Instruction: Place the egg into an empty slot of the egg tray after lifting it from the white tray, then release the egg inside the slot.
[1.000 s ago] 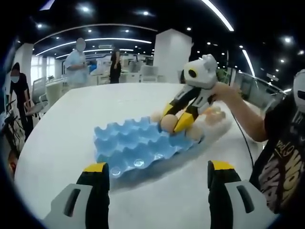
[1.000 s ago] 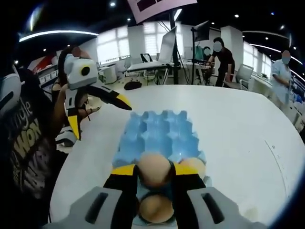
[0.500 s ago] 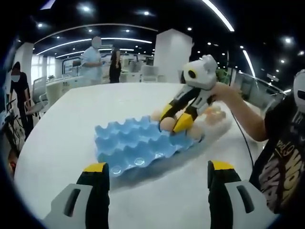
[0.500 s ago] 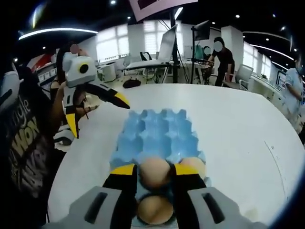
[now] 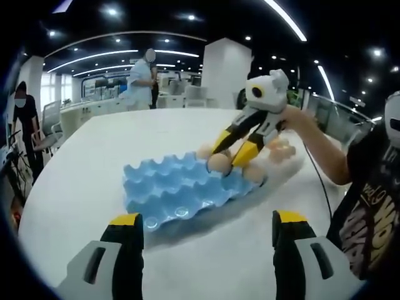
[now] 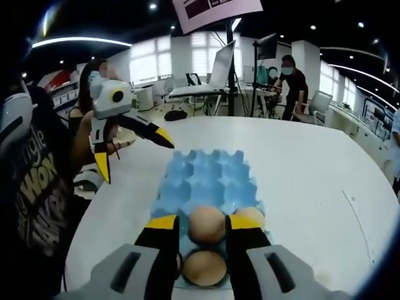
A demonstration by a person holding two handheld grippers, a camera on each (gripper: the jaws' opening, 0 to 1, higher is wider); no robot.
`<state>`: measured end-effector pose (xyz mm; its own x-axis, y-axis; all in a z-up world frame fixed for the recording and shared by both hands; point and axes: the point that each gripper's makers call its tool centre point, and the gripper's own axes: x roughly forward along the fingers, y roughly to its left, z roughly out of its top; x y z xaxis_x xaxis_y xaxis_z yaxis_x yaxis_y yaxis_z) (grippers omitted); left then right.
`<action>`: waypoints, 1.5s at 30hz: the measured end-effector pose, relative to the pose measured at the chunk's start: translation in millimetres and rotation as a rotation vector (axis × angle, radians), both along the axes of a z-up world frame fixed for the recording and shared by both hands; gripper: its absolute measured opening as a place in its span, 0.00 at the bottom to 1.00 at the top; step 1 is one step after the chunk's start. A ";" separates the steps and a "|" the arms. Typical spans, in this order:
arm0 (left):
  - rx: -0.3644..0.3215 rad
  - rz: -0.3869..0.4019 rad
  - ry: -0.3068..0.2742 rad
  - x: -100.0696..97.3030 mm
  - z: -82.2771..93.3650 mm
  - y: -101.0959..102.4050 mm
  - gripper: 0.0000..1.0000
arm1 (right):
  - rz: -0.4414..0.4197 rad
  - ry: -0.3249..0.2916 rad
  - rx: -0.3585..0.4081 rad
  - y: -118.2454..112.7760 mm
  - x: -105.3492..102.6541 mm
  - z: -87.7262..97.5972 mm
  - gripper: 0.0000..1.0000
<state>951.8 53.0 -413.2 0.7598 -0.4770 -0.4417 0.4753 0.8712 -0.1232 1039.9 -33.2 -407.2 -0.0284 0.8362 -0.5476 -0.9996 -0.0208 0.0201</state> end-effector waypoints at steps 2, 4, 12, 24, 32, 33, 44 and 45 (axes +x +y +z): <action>0.002 0.000 -0.001 0.2 0.3 -0.3 0.86 | -0.006 -0.003 0.006 -4.1 2.3 3.2 0.30; 0.001 -0.001 -0.002 0.5 0.9 -0.9 0.86 | -0.019 -0.010 0.013 -9.7 6.6 7.4 0.30; 0.000 -0.014 0.000 2.5 0.9 -6.5 0.86 | -0.069 -0.029 0.015 -33.9 24.1 15.8 0.30; 0.007 -0.014 0.004 2.5 1.4 -7.2 0.86 | -0.120 -0.039 0.009 -57.4 36.8 14.1 0.30; 0.011 -0.016 0.006 1.9 1.9 -7.4 0.86 | -0.161 -0.037 0.010 -72.5 43.7 12.5 0.30; 0.012 -0.016 0.006 2.0 1.8 -7.3 0.86 | -0.163 -0.038 0.008 -75.1 43.9 12.4 0.30; 0.016 -0.021 0.010 2.6 1.3 -9.0 0.86 | -0.216 -0.047 -0.001 -100.7 53.5 13.1 0.30; 0.016 -0.021 0.011 2.9 1.4 -9.3 0.86 | -0.220 -0.049 -0.006 -103.8 54.3 12.2 0.30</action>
